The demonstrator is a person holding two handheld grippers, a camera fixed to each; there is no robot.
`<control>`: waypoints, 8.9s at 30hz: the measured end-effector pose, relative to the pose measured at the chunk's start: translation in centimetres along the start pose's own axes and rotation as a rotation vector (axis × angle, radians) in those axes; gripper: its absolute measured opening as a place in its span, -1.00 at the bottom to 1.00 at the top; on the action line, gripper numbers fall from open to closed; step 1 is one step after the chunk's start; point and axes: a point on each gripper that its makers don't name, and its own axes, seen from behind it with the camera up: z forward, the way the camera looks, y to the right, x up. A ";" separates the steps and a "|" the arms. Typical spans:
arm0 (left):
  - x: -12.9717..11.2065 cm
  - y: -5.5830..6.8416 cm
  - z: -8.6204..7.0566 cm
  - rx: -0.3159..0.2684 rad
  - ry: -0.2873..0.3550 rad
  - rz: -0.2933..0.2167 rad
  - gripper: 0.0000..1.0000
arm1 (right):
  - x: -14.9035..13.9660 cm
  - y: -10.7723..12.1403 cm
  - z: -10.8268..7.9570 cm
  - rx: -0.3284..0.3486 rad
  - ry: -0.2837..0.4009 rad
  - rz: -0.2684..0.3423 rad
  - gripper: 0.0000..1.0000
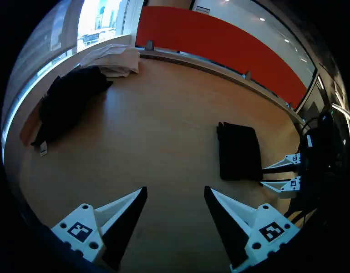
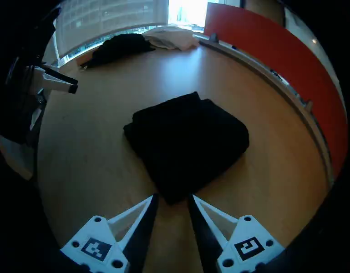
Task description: Fold towel
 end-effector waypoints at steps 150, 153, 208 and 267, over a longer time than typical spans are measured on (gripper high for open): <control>5.4 9.4 1.1 -0.103 0.009 0.156 0.85 | -14.2 31.1 -29.3 -0.601 0.078 0.303 -0.91; 5.2 9.5 1.1 -0.105 0.007 0.158 0.85 | -15.8 30.8 -29.7 -0.608 0.059 0.317 -0.91; 5.1 8.7 -0.1 -0.061 0.018 0.183 0.85 | -36.0 24.6 -22.6 -0.585 -0.214 0.663 -0.91; 6.7 8.2 -0.8 -0.095 0.092 0.164 0.85 | -20.9 24.7 -29.3 -0.838 0.269 0.608 0.71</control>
